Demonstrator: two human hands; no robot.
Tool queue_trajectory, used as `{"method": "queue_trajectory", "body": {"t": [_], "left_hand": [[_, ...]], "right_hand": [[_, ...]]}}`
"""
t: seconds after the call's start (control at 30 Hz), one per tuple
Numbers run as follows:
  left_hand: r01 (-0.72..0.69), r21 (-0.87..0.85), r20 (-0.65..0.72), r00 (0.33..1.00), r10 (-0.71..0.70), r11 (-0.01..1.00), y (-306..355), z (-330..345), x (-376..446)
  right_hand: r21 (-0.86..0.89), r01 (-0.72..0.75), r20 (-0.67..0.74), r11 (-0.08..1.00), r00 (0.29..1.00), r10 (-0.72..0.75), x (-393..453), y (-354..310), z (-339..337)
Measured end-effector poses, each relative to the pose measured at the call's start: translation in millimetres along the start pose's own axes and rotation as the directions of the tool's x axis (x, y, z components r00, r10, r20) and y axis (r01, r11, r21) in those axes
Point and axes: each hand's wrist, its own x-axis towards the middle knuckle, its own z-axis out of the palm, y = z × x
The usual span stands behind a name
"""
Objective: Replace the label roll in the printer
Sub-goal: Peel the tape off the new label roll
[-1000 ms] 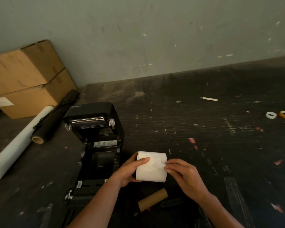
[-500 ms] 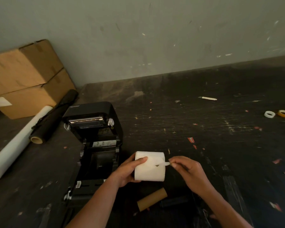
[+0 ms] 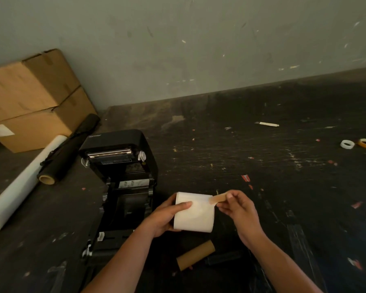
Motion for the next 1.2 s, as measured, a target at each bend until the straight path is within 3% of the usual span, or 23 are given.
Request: {"method": "queue_trajectory", "body": {"t": [0.2,0.27,0.33,0.43,0.5,0.8,0.93,1.07,1.2], "left_hand": [[0.012,-0.049,-0.021,1.0,-0.014,0.999,-3.7,-1.3,-1.2],[0.017,-0.064,-0.025,1.0,-0.019,0.998,-5.4,-2.7,-0.3],[0.021,-0.07,-0.011,1.0,-0.022,0.997,-5.2,-3.2,0.4],[0.036,-0.076,0.005,0.999,-0.036,0.996,-3.1,-3.4,-0.2],[0.047,-0.087,0.003,0.999,-0.047,0.995,-2.3,-3.7,-0.5],[0.051,-0.099,-0.005,0.999,-0.052,0.994,-4.2,-4.2,1.0],[0.06,-0.106,-0.017,0.998,-0.062,0.993,-4.7,-4.0,1.4],[0.061,-0.106,-0.014,0.998,-0.063,0.992,-5.0,-3.3,0.0],[0.064,-0.097,-0.021,0.998,-0.066,0.993,-5.7,-3.2,-1.4]], "right_hand": [[0.223,-0.125,-0.303,0.967,0.934,0.191,24.2,-8.1,-24.7],[0.094,-0.168,-0.271,0.981,0.944,0.188,29.0,-3.7,-42.3],[-0.145,-0.212,-0.178,0.967,0.966,0.185,32.4,3.2,-58.8],[-0.58,-0.201,-0.061,0.79,0.977,0.203,39.3,10.3,-77.4],[-0.739,-0.174,-0.032,0.651,0.974,0.225,44.4,11.6,-82.6],[-0.945,-0.011,0.029,0.326,0.993,0.116,54.5,21.1,-77.7],[-0.937,-0.051,-0.053,0.345,0.999,0.002,51.2,21.1,-84.0],[-0.953,0.112,0.098,0.282,0.993,-0.064,44.0,27.2,-86.5],[-0.948,0.153,0.147,0.278,0.988,-0.043,38.9,33.8,-90.4]]}}
